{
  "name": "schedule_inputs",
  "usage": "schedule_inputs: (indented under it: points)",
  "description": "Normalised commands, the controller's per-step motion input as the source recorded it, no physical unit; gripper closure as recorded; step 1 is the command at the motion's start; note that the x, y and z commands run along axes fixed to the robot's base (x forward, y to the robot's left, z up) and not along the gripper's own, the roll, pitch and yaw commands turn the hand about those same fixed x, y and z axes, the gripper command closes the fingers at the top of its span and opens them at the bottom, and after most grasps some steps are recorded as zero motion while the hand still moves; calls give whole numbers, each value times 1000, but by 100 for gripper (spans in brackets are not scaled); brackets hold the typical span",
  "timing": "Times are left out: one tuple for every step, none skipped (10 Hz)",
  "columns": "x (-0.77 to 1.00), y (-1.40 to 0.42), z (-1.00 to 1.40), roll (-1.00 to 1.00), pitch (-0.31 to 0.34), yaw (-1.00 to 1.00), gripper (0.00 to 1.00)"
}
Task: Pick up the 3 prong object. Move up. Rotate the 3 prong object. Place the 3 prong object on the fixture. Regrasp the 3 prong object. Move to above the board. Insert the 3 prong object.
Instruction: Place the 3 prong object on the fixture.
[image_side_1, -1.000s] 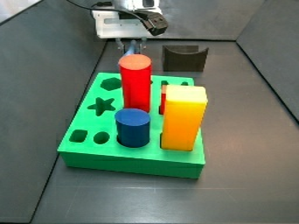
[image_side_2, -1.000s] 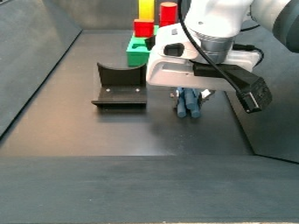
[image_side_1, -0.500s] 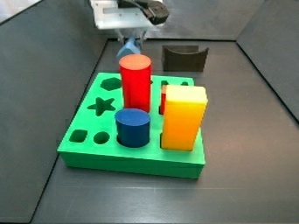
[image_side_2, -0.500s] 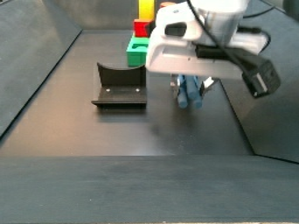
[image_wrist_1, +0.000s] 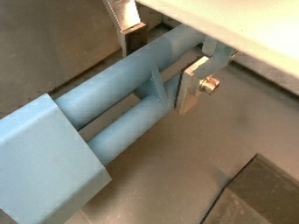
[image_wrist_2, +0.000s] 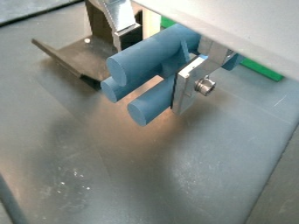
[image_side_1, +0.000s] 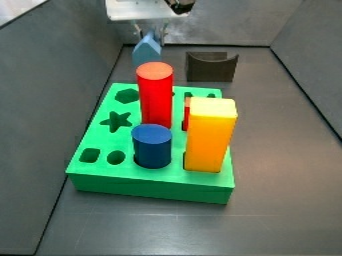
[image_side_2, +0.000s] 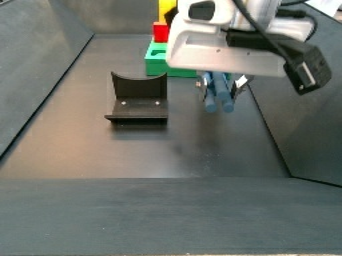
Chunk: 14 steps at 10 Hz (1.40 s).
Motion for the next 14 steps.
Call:
schedule_inputs:
  points:
    - [-10, -6, 1000, -46, 22, 15, 100]
    - [-12, -6, 1000, -74, 26, 19, 100]
    - [-15, -6, 1000, -88, 23, 18, 100]
    - [-20, -9, 1000, -117, 14, 19, 100]
    - [-24, -10, 1000, -135, 10, 18, 100]
    - [-28, -9, 1000, -152, 5, 6, 100]
    - [-32, -7, 1000, -159, 6, -2, 100]
    - [-32, -4, 942, -174, 3, -17, 100]
    - [-27, 0, 794, -185, 2, -26, 100]
    - [-21, -1, 683, -195, 2, -31, 100]
    - [-19, 2, 574, -208, 5, -36, 100]
    - [-18, 7, 465, -209, 11, -39, 100]
    - [-11, 8, 317, -186, 17, -37, 100]
    - [-7, 7, 198, -176, 23, -35, 100]
